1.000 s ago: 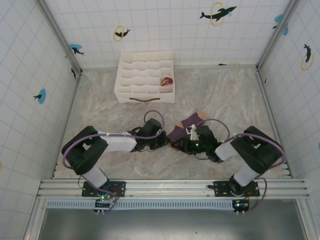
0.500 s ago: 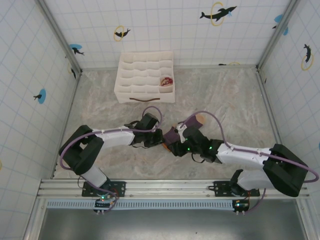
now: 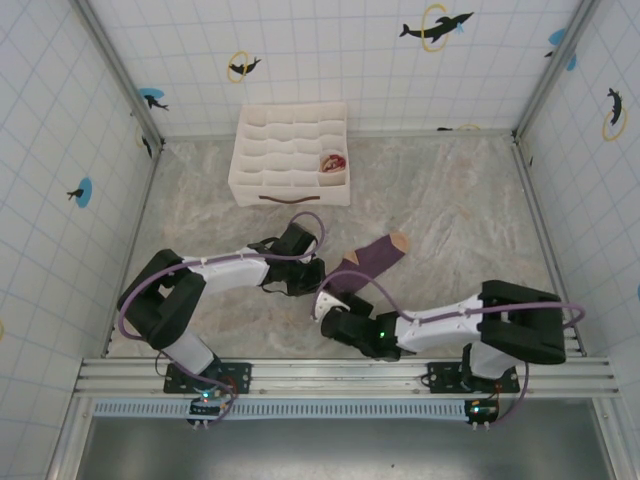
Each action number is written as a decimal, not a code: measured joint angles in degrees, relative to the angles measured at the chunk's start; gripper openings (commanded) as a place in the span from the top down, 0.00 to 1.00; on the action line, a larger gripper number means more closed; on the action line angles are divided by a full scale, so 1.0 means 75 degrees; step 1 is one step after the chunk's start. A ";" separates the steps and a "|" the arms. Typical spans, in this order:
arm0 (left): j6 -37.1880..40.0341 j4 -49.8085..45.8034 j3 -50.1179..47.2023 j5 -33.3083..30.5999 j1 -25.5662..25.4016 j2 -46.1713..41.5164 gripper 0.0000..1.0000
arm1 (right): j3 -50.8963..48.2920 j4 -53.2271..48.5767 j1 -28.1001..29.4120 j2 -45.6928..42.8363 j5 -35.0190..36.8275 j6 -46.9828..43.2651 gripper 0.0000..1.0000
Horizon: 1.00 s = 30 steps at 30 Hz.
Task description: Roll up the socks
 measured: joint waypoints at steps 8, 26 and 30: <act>0.0000 0.0000 0.0000 0.0152 0.0012 0.0000 1.00 | 0.0312 0.0764 0.0064 0.1259 0.1209 -0.0854 0.50; 0.0032 0.0446 -0.0271 0.0079 0.0146 -0.0079 0.31 | -0.0694 0.2754 -0.0758 0.1145 -0.0134 0.0085 1.00; 0.0003 0.0568 -0.0274 -0.0137 0.0210 -0.0175 0.22 | -0.0947 0.3150 -0.0921 0.0968 -0.0650 0.0379 1.00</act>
